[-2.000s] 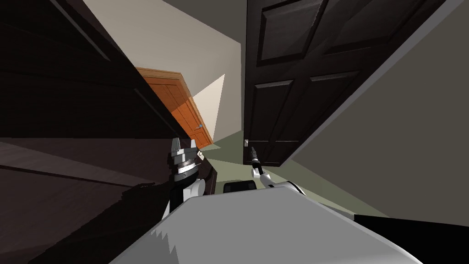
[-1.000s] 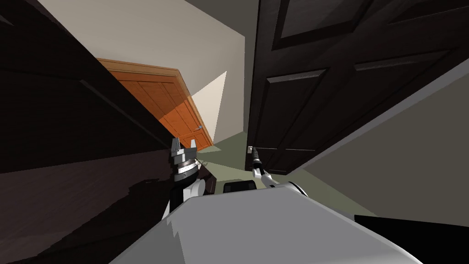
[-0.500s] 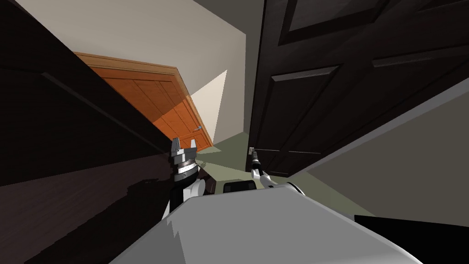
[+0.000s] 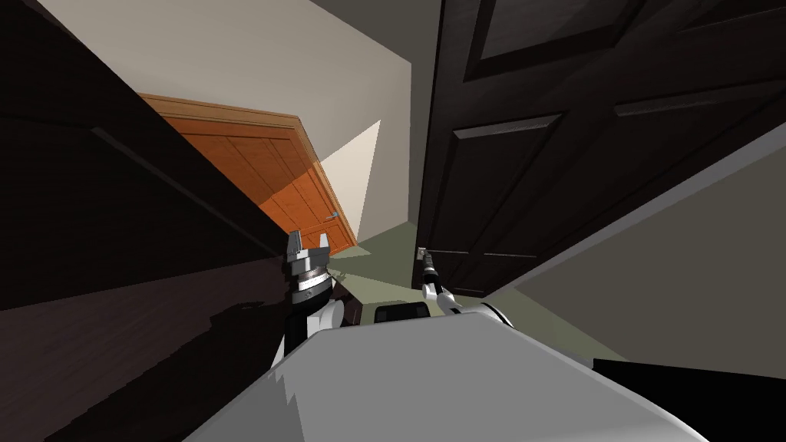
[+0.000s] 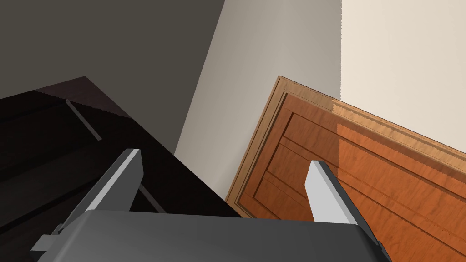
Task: Push the door open
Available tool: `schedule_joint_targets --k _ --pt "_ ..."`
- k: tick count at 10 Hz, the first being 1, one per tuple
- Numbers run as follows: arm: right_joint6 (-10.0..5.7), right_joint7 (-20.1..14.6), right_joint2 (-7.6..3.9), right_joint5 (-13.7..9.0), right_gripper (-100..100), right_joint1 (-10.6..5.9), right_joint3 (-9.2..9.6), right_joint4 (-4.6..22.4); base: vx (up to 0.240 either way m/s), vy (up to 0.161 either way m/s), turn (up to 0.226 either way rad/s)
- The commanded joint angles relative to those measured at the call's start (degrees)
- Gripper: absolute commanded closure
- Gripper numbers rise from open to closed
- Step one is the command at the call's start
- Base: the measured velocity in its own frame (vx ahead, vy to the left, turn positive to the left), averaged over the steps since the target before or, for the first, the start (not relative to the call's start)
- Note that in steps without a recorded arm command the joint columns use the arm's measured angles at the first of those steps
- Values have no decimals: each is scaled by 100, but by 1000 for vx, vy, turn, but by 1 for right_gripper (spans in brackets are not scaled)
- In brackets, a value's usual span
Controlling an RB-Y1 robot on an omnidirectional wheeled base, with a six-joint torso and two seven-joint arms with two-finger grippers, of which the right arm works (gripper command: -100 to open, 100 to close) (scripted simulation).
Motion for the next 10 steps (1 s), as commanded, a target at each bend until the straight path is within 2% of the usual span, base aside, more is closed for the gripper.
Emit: schedule_joint_targets --k 1,2,3,4,5,6,8,9,10 --pt "83 78 -81 -39 100 90 -54 -250 129 20 -18" --pt "83 78 -81 -39 100 90 -54 -250 86 14 14" --pt "83 78 -81 -39 100 122 -54 -460 37 3 -16" --pt "103 78 -81 -39 100 94 -54 -544 9 -5 -2" --pt "223 78 -81 -39 100 249 -54 -918 -2 -13 -21" --pt "461 131 -203 -14 -100 431 35 -1074 -78 -91 -166" --pt "513 103 -248 1 -100 478 126 -1108 -116 -112 -193" --pt "546 85 -199 11 -100 508 184 -1130 -169 -89 -223" --pt "587 64 -50 22 -100 544 254 -1156 -208 -3 -212"
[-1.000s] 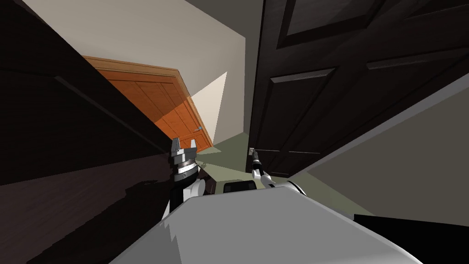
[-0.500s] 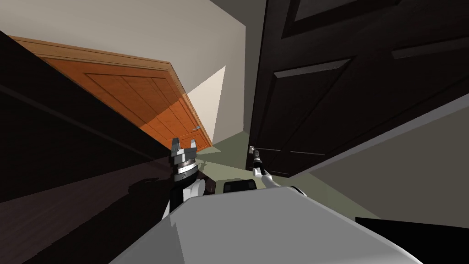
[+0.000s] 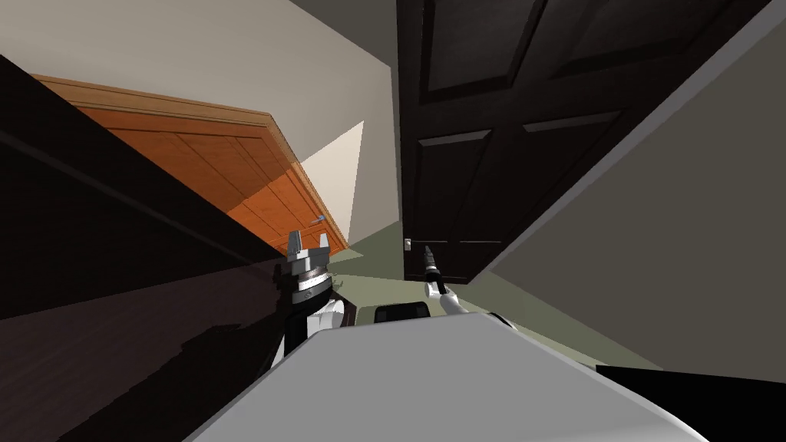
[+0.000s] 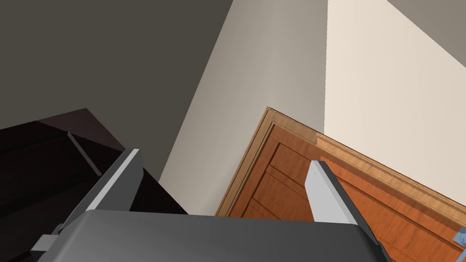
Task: Push the door open
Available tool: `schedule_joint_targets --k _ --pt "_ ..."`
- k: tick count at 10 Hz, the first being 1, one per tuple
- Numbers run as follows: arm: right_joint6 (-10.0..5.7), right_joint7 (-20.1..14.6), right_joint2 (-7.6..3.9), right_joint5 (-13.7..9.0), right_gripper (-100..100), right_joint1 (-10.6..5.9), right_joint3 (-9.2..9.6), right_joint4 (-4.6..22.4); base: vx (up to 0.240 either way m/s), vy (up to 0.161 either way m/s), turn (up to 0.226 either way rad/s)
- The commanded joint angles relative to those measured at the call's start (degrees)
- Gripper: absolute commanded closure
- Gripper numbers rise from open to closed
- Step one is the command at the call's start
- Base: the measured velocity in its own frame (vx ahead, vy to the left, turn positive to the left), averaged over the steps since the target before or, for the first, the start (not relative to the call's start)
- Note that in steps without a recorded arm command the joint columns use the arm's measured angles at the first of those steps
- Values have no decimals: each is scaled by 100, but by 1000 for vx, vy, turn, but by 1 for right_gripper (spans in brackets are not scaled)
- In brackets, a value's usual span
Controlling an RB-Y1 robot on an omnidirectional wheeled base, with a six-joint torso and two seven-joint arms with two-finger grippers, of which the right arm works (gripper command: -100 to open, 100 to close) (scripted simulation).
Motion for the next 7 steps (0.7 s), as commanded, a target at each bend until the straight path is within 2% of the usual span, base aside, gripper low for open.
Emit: schedule_joint_targets --k 1,2,3,5,6,7 --pt "47 3 150 10 -100 49 57 -64 -151 82 -94" --pt "47 3 150 10 -100 49 57 -64 -72 82 0" --pt "65 -7 266 15 -100 65 88 -76 -69 159 -32" --pt "75 -12 344 18 -100 74 104 -82 -39 199 -29" --pt "77 -13 366 18 -100 76 108 -84 -43 196 11" --pt "106 3 358 19 -100 94 106 -126 -17 95 -8"
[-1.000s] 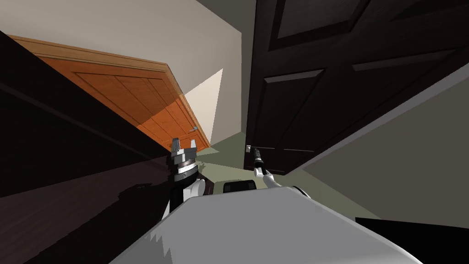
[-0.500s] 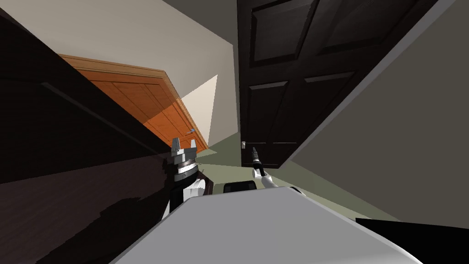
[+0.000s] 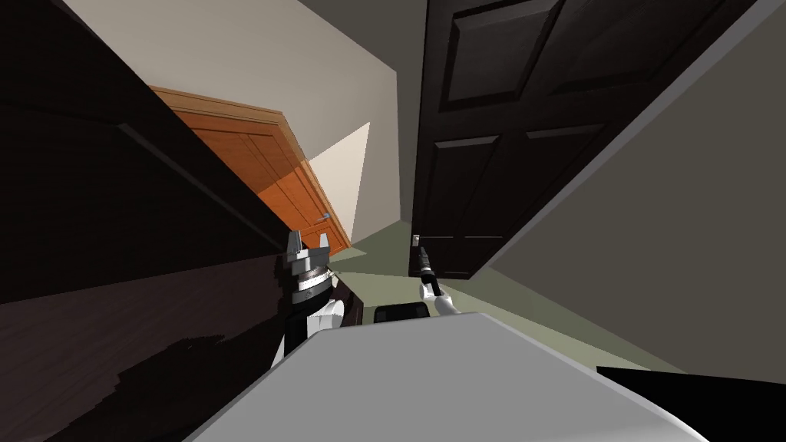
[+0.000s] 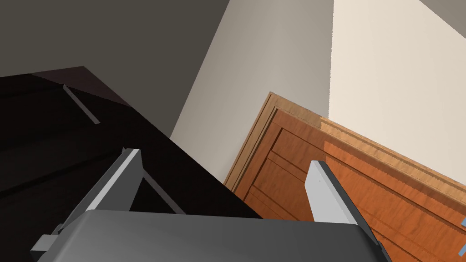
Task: Push the door open
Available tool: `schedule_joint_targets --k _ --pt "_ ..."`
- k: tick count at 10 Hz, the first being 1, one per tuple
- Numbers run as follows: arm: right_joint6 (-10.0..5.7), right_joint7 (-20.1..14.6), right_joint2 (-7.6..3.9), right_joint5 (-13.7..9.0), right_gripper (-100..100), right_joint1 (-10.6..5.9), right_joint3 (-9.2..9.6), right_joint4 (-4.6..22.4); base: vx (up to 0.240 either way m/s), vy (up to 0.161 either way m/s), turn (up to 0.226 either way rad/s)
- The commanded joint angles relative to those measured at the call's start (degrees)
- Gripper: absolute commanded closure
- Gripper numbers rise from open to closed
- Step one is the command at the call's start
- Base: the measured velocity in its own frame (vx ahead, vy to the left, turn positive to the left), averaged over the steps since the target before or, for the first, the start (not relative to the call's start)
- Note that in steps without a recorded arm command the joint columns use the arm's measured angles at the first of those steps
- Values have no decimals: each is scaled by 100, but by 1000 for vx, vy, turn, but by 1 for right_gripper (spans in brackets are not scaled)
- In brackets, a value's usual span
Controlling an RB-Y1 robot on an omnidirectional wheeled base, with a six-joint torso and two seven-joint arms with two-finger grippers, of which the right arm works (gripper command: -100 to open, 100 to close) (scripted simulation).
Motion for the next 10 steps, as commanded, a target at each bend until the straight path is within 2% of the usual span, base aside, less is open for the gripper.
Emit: schedule_joint_targets --k 1,3,6,7,8,10 --pt "-2 2 -82 -1 -100 0 -2 2 21 -96 -30" --pt "-4 4 -178 -1 -100 -1 -5 4 69 -211 -2" --pt "-16 19 -499 -6 -100 -4 -21 16 131 -156 2" --pt "-16 19 -499 -6 -100 -4 -21 16 125 -65 7" --pt "-26 30 -580 -9 -100 -7 -33 25 132 9 20" --pt "-34 39 -554 -12 -100 -9 -44 33 155 64 22"
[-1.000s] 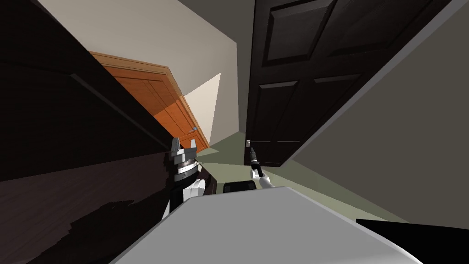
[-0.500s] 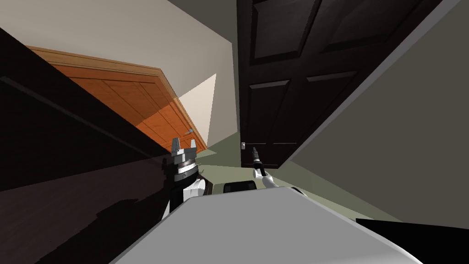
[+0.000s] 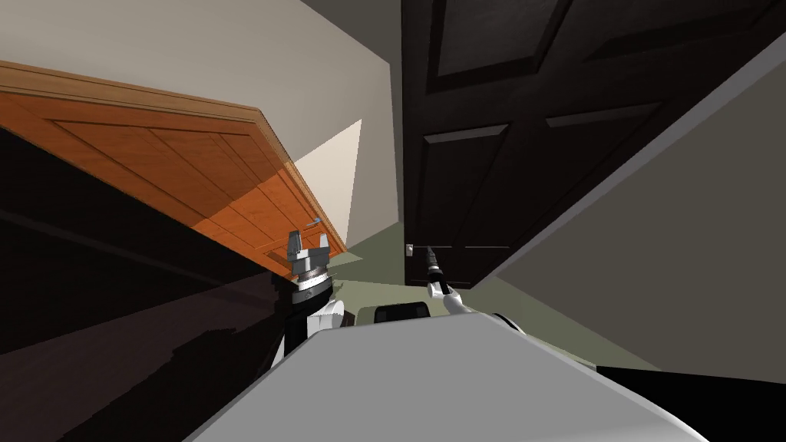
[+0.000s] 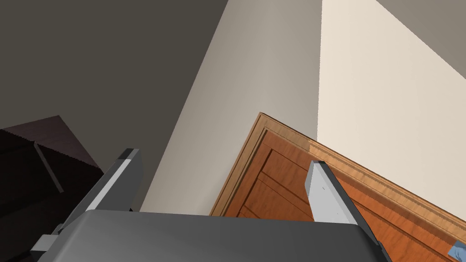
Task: Push the door open
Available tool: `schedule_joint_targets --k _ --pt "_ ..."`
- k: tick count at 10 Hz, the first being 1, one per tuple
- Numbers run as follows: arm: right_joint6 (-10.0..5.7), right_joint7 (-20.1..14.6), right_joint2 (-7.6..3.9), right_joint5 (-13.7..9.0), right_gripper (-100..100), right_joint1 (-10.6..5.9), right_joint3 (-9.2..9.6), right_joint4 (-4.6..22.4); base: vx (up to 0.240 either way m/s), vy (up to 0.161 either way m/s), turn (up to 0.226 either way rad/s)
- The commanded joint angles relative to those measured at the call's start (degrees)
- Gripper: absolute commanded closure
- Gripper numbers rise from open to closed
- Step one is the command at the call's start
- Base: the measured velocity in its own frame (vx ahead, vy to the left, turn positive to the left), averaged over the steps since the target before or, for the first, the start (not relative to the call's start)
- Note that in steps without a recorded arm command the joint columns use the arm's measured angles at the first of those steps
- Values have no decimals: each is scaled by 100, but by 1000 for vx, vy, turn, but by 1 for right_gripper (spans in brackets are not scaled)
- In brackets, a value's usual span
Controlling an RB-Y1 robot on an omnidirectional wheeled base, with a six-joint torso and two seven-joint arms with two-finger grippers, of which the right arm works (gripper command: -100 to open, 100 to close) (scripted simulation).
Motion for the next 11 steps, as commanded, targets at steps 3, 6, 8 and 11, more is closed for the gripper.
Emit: schedule_joint_targets --k 3,6,8,11 --pt "-2 21 243 -5 -100 8 -19 -9 126 107 12" --pt "-7 26 385 -7 -100 7 -25 -5 45 51 11" --pt "-10 30 562 -8 -100 6 -30 -2 44 115 19" --pt "-15 39 501 -10 100 20 -36 -21 0 10 2"
